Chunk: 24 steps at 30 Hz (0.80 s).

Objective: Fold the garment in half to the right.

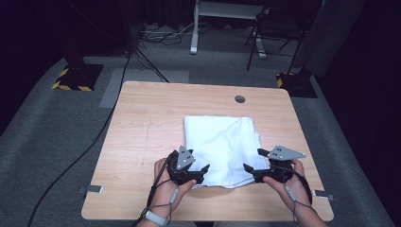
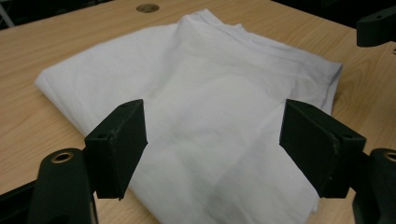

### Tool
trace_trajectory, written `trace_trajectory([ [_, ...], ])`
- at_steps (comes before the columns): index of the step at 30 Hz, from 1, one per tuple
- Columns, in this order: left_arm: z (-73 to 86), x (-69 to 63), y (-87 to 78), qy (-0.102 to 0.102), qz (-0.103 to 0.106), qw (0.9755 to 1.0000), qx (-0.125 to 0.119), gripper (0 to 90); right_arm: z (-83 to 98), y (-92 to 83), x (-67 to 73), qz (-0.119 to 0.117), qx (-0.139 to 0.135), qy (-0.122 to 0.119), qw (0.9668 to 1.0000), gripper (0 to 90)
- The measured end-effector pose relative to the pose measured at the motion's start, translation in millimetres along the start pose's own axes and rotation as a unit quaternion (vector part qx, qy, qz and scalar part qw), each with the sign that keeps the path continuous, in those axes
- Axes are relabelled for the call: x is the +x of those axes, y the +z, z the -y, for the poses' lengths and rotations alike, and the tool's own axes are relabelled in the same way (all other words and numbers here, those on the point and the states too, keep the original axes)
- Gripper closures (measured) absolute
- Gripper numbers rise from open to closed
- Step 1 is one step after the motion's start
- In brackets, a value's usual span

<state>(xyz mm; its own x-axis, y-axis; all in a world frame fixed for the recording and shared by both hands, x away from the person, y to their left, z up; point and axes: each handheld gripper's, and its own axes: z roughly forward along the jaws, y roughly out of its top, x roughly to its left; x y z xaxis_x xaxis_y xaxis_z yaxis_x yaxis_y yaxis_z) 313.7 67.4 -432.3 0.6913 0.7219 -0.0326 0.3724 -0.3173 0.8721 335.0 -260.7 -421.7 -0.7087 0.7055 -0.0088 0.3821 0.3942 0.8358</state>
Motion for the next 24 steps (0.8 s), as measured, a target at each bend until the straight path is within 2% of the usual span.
trace_trajectory([
  [9,-25.1,-11.4,-33.9,0.027,0.003,0.9992,-0.028,22.3,-19.7,-37.9,-1.1,-0.002,-0.021,-0.018,0.9996,17.3],
  [13,-28.8,-12.7,-43.8,0.029,0.011,0.999,-0.032,22.2,-22.0,-49.5,-4.4,0.0,-0.026,-0.02,0.9995,16.9],
  [18,-26.8,-4.8,-57.6,0.033,0.008,0.9988,-0.034,21.2,-21.5,-58.7,-10.8,0.002,-0.027,-0.015,0.9995,16.9],
  [24,-17.8,12.4,-72.2,0.028,-0.013,0.9984,-0.048,19.7,-17.6,-66.7,-18.0,0.005,-0.027,-0.011,0.9996,16.8],
])
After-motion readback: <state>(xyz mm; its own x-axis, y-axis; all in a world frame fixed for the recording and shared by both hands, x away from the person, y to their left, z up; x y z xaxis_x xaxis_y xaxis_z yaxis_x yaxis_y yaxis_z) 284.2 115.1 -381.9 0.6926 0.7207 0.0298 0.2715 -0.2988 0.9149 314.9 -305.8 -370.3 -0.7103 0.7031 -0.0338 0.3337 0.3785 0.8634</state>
